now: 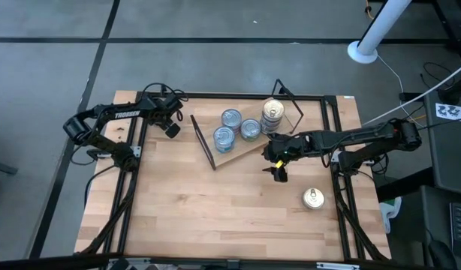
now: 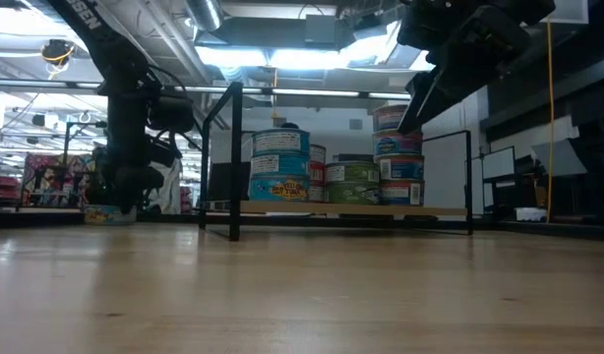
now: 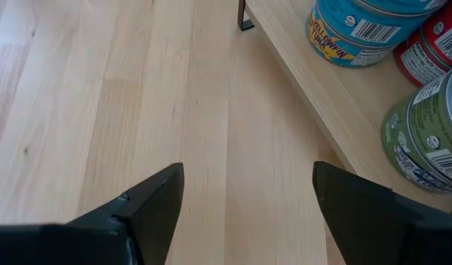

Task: Stack canned seafood by type on shelf
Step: Stack the yellow and blue tuna can on the shelf on top of the other yellow and blue tuna can

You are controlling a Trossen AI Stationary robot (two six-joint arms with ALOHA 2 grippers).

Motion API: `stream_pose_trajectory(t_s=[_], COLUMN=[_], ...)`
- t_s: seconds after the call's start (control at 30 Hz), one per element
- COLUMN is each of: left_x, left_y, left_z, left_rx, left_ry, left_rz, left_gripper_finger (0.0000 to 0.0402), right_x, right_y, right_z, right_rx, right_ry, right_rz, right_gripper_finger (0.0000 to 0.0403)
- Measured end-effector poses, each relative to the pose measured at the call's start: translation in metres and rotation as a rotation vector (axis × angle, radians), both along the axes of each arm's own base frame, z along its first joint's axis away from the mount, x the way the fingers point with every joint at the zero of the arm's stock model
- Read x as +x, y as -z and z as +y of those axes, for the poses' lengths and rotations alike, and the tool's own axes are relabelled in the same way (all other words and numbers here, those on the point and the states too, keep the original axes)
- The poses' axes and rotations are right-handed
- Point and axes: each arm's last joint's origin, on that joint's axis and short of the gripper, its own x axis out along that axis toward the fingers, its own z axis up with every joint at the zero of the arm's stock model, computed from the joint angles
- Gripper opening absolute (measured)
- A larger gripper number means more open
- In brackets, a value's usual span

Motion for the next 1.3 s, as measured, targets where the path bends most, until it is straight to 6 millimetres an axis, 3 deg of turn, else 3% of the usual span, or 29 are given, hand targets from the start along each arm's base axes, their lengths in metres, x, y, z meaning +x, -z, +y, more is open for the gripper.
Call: stream_pose_trajectory(t_s=[0.4, 0.77, 1.3], left_x=[0.000, 0.005, 0.024], left_y=[0.000, -0.001, -0.001], left_z=[-0.001, -0.013, -0.058], left_rx=[0.009, -0.022, -0.068], left_ry=[-0.034, -0.116, -0.138], left_rz=[0.000, -0.020, -0.011], left_gripper_finger=[0.0006, 0.0002, 0.0001], right_x=[0.000, 0.000, 0.000], right_y=[0.000, 0.000, 0.000], right_z=[0.000, 0.000, 0.000], right_rx=[0.000, 0.000, -0.004], right_ry=[0.000, 0.000, -0.004], right_rz=[0.000, 0.000, 0.001], right_gripper_finger=[0.0298, 0.0298, 0.0298])
